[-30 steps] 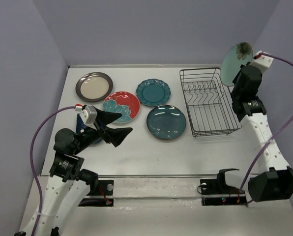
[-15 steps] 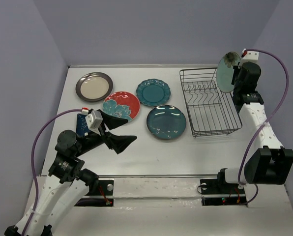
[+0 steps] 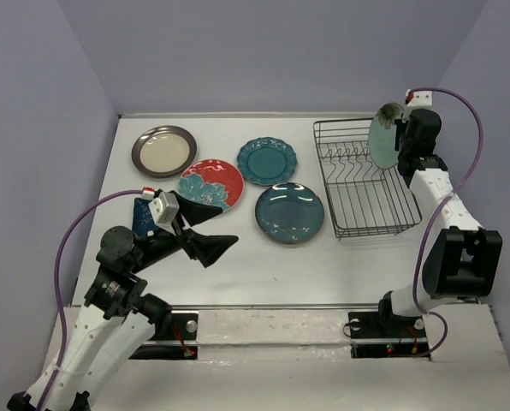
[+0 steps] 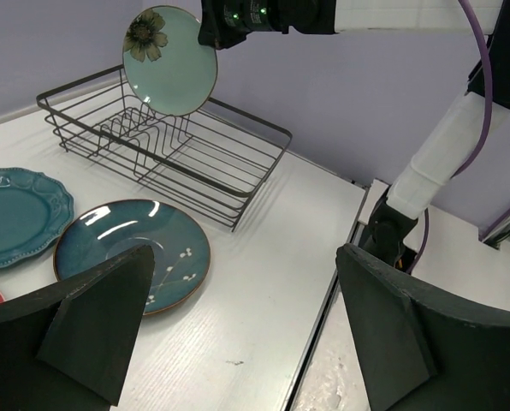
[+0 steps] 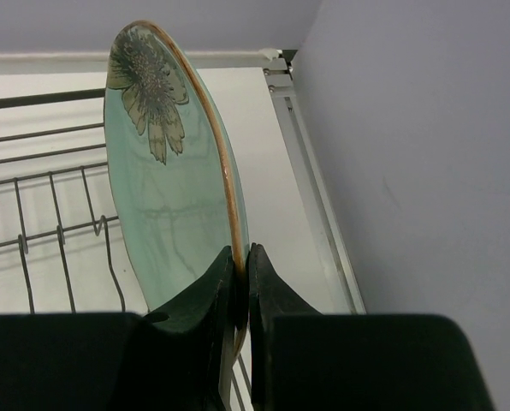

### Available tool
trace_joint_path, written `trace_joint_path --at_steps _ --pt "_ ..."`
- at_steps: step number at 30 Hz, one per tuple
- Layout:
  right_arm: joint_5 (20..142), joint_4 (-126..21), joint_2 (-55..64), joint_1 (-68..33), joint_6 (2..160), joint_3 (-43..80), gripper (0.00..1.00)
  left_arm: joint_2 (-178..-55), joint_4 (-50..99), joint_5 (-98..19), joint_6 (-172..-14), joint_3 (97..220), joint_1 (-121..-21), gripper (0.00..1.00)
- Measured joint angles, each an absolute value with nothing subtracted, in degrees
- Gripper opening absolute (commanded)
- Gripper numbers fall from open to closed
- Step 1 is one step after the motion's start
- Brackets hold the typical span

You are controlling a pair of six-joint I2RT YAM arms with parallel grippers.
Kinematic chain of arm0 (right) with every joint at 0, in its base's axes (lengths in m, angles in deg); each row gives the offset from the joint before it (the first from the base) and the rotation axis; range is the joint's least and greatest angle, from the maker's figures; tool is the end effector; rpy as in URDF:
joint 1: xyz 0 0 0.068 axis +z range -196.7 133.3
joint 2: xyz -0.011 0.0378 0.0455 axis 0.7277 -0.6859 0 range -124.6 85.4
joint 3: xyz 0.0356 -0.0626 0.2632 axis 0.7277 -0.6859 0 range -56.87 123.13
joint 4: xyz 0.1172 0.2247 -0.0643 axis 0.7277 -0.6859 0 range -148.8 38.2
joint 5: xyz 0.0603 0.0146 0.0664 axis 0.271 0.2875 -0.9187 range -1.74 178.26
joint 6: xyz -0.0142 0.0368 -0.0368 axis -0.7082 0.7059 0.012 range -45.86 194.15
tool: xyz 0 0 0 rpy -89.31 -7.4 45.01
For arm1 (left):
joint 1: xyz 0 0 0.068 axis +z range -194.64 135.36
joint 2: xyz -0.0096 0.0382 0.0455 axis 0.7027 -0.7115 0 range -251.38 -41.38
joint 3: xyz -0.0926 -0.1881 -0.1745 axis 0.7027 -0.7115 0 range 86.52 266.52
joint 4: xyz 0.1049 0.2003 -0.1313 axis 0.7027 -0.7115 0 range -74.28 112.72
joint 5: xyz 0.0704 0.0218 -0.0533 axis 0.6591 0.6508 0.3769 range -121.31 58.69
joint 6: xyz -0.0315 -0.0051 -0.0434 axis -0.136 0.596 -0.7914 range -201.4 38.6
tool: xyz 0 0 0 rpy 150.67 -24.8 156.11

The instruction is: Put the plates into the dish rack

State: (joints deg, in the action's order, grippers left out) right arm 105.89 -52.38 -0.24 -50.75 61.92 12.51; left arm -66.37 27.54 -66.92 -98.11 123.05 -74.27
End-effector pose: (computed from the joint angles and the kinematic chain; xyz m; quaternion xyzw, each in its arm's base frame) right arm 0.3535 -0.0359 0.3345 0.0346 0.7980 -0.2052 0.5656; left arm 0.0833 -0.0712 0.3619 0.3074 0.5395 -0.4684 0.6286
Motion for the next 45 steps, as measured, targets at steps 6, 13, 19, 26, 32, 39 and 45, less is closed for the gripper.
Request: trace_joint_path --at_steps 6,13,19,26,32,39,45 --pt "105.75 -52.25 -0.94 -50.77 61.22 13.06 0.07 -66.37 27.49 -66.73 -97.95 123.05 -74.27 0.99" --pt "106.3 -53.14 -0.97 -50.82 60.8 15.88 0.07 -66.37 27.41 -66.64 -97.93 123.05 -74.29 0.99" --pt "107.61 -51.0 -0.42 -50.88 59.4 19.94 0.07 -66.37 27.34 -66.57 -97.91 123.05 -74.27 0.99" --pt "108.73 -50.24 0.17 -50.88 57.15 17.91 0.07 -66.37 27.16 -66.55 -97.93 123.05 -74.27 0.99" --pt "109.01 -50.41 -0.88 -50.88 55.82 15.72 0.07 -66.37 27.14 -66.55 -97.93 123.05 -74.29 0.99" --pt "108.75 -50.04 -1.27 -50.88 55.97 13.41 0.07 -66.26 27.14 -66.55 -97.93 123.05 -74.31 0.99" --pt "107.83 -49.16 -2.26 -50.79 58.48 10.02 0.07 -65.85 27.08 -66.38 -97.91 123.05 -74.31 0.99"
